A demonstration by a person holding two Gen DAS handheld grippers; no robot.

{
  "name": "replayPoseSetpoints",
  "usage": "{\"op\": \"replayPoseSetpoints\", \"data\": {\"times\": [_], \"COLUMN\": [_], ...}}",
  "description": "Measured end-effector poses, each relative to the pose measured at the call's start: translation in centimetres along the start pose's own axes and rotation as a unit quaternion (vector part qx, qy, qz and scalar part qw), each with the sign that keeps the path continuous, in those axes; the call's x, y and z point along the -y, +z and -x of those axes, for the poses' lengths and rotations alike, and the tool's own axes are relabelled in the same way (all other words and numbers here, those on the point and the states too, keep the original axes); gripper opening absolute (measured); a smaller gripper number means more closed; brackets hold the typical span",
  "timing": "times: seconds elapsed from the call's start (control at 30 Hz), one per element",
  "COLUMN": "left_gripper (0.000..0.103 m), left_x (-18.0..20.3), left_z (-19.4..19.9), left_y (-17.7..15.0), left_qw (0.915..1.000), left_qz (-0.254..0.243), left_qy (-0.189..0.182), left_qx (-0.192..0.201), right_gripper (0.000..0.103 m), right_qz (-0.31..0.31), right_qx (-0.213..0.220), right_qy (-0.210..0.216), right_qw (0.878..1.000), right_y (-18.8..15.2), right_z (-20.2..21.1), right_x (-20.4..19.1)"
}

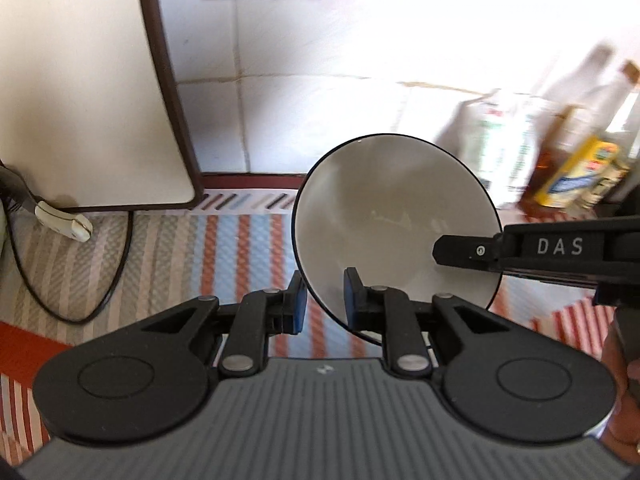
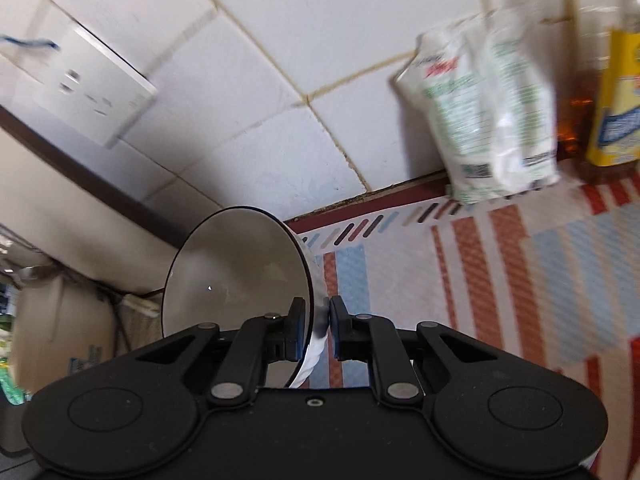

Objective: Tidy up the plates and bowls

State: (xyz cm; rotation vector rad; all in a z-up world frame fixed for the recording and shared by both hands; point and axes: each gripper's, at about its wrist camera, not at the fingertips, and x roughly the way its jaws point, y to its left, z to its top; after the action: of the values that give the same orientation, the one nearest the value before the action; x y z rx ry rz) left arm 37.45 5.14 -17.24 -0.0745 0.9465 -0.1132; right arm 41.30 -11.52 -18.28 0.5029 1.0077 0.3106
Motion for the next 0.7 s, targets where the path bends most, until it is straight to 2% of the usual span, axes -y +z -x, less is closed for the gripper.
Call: {"op": "replayPoseSetpoints", "data": {"times": [0.17,0.43,0.7], "left_gripper": [0.017,0.017,0.017], "left_x": [3.7,8.3,13.7], "left_z": [3.6,8.6,11.2], "left_y": [-0.7,-3.0,-5.0], "left_qw": [0.9999,0.9995,0.9985], "left_qz": [-0.016,-0.02,-0.038], "left_qy": [0.0,-0.025,-0.036], "left_qx": [-0.001,-0.003,-0.014], "right_gripper": [0.017,0.018,0.018], "right_qz": [0.012,0.023,-0.001], "right_qx": [0.007,0.014,0.024], "right_qy": [0.001,-0.002,0.002], "right_qw": [1.0,1.0,1.0], "right_y": [-1.1,-4.0,-7.0], "right_z": [5.1,11.7,17.3], "right_x": [0.8,3.4,7.9]}}
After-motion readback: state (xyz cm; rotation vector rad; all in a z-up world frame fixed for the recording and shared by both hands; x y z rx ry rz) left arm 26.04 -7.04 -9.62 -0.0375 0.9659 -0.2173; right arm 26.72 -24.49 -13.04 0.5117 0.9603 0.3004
